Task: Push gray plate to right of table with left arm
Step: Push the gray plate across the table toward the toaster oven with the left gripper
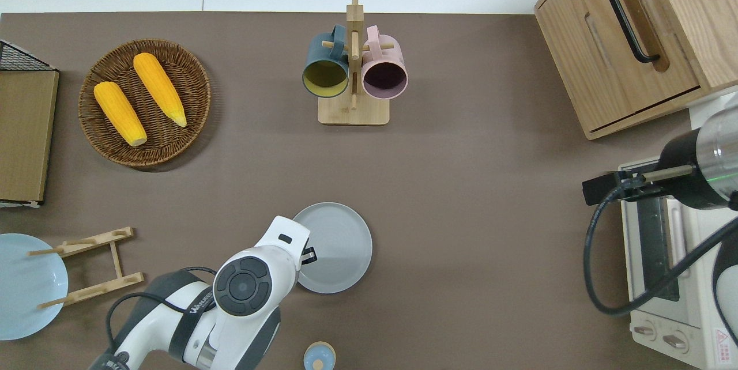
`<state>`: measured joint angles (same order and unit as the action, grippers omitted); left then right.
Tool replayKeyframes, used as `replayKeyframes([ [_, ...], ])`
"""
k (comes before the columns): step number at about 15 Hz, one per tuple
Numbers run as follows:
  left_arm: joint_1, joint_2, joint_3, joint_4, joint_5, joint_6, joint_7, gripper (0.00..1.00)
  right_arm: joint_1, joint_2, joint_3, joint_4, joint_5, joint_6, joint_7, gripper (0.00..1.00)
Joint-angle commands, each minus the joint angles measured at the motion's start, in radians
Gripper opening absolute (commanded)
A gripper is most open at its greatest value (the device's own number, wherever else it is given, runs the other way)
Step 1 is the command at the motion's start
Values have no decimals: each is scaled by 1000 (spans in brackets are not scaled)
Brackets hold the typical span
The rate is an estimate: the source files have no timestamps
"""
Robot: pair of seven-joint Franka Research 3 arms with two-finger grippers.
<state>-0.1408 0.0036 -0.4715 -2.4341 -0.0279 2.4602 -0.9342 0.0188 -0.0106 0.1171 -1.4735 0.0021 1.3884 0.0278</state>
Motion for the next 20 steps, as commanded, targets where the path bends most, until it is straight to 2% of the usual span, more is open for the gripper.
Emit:
replayKeyframes([
  [1, -36, 104, -45, 82, -1, 8, -115, 0, -20, -6, 15, 4, 10, -12, 0, 983],
  [8, -134, 188, -44, 193, 16, -7, -261, 0, -20, -6, 15, 4, 10, -12, 0, 983],
  [14, -215, 329, -45, 369, 138, -98, -465, 0, -20, -6, 15, 4, 10, -14, 0, 983],
  [20, -304, 392, -39, 466, 174, -104, -575, 0, -20, -6, 15, 4, 10, -12, 0, 983],
])
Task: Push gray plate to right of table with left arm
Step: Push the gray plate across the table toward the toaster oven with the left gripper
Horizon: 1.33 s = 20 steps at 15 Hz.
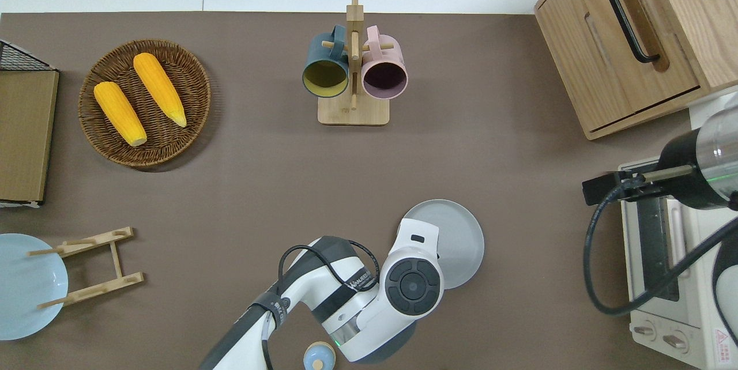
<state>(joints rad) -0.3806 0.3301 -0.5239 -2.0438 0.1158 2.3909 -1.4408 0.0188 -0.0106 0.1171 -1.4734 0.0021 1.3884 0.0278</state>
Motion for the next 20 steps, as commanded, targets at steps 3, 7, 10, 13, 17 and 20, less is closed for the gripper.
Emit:
replayKeyframes([
  [3, -101, 108, 16, 129, 57, -42, -122, 0, -20, -6, 15, 4, 10, -14, 0, 983],
  [7, -135, 142, 18, 152, 107, -48, -196, 0, -20, -6, 15, 4, 10, -12, 1, 983],
  [10, -147, 173, 18, 209, 108, -48, -213, 0, -20, -6, 15, 4, 10, -12, 1, 983],
  [13, -150, 187, 18, 223, 137, -50, -230, 0, -20, -6, 15, 4, 10, -12, 1, 983],
  [17, -146, 181, 19, 243, 148, -102, -216, 557, -20, -6, 15, 4, 10, -12, 1, 983],
  [20, -142, 181, 19, 274, 150, -145, -217, 817, -20, -6, 13, 4, 10, -12, 0, 983],
])
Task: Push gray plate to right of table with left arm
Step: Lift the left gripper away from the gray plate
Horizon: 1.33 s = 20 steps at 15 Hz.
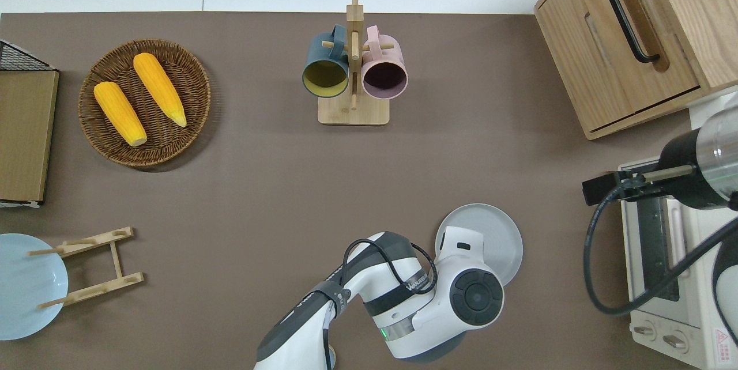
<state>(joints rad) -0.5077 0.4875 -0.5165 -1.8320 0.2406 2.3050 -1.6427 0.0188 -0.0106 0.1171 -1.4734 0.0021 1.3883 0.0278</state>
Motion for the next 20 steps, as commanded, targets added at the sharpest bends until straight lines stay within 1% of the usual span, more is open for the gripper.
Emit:
replayKeyframes([
  [1, -15, 23, 12, 63, 25, -59, -15, 990, -20, -6, 13, 4, 10, -12, 1, 983],
  [5, -3, 8, 12, 66, 25, -87, -11, 993, -20, -6, 15, 4, 10, -12, 0, 983],
  [7, 23, -15, 15, 68, 25, -120, 35, 993, -20, -6, 15, 4, 10, -12, 0, 983],
  [9, 54, -33, 13, 85, 23, -195, 122, 993, -20, -6, 13, 4, 10, -14, 0, 983],
  [13, 127, -90, 13, 83, 17, -352, 293, 993, -20, -6, 13, 4, 10, -12, 0, 983],
  [15, 185, -113, 7, 83, 13, -424, 355, 991, -20, -6, 15, 4, 10, -12, 0, 983],
  [17, 248, -148, 4, 85, 8, -478, 473, 991, -20, -6, 15, 4, 10, -14, 1, 983],
  [20, 342, -179, 4, 85, 8, -542, 616, 991, -20, -6, 15, 4, 10, -12, 0, 983],
])
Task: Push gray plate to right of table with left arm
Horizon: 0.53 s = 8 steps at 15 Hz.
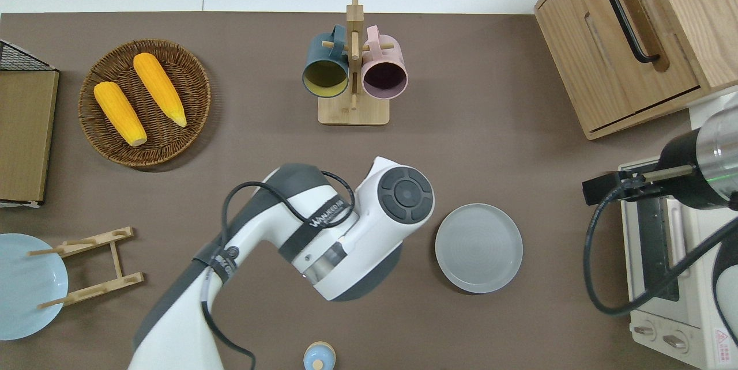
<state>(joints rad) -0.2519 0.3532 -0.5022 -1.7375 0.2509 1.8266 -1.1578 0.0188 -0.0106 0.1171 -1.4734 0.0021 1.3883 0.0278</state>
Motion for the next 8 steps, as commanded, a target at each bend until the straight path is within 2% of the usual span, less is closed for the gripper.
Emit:
replayKeyframes([
  [1, 118, -57, -9, -10, -2, -72, 180, 991, -20, -6, 15, 4, 10, -12, 0, 983],
  [5, 253, -127, -6, -10, -5, -119, 363, 991, -20, -6, 15, 4, 10, -12, 0, 983],
  [8, 364, -175, -4, -10, -45, -159, 522, 991, -20, -6, 15, 4, 10, -14, 1, 983],
])
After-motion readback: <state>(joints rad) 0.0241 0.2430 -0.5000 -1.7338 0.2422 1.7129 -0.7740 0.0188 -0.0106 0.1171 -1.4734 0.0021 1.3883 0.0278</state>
